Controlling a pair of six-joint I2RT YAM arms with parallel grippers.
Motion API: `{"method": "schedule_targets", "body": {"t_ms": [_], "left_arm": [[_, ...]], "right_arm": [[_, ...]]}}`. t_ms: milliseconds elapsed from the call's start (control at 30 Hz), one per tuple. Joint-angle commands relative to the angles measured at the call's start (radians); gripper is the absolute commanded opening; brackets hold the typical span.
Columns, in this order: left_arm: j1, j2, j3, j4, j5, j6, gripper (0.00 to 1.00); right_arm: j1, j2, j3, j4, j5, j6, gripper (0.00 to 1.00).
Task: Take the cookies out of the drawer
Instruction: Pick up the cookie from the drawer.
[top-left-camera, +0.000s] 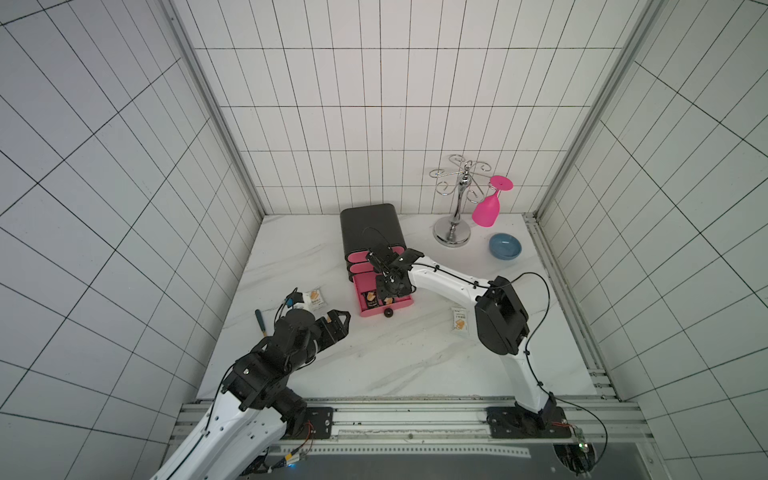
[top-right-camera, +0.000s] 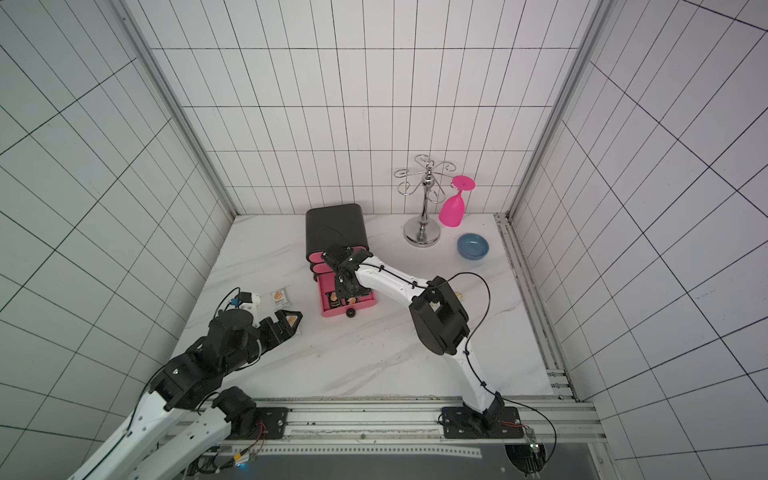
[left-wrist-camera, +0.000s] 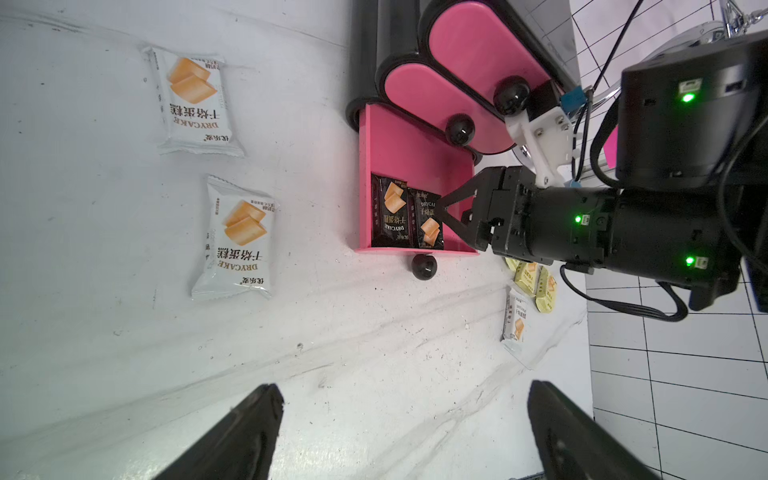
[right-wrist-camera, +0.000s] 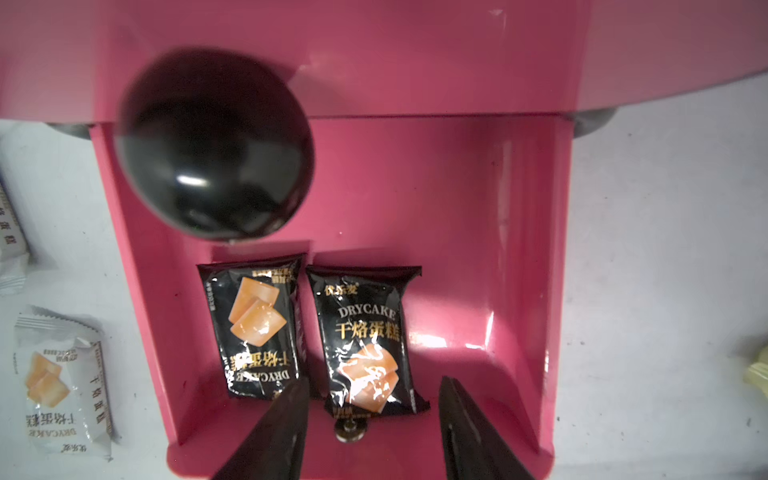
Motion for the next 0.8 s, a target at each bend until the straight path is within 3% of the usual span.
{"method": "schedule_targets", "body": {"t_ms": [0,767], "left_arm": [[0.009,-0.015,-0.012,-0.009,-0.007,0.018,0.96],[0.016,-0.035,-0.022,-0.021,-0.003,0.018,0.96]], "right_arm": [[0.001,0.04,-0.007,0.019,0.032,0.021,0.54],[-0.009,0.105,-0.012,0.057,0.034,0.056,0.55]]}}
